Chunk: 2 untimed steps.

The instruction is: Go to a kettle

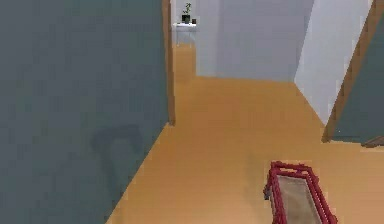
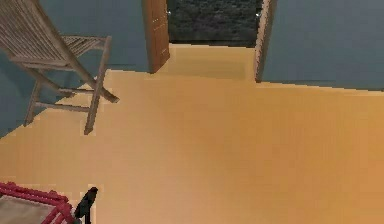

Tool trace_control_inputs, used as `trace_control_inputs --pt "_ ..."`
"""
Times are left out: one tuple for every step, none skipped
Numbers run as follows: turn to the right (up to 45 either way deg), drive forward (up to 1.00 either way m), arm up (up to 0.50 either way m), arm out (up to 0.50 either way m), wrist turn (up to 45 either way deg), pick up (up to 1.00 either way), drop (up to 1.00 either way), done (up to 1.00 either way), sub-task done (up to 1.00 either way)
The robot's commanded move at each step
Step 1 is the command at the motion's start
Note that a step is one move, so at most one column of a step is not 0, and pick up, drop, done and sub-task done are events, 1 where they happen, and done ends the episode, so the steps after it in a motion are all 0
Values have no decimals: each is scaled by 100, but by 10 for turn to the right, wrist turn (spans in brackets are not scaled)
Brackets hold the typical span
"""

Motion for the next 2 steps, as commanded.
trace_control_inputs --pt "0 100 0 0 0 0 0 0 0" --pt "120 0 0 0 0 0 0 0 0"
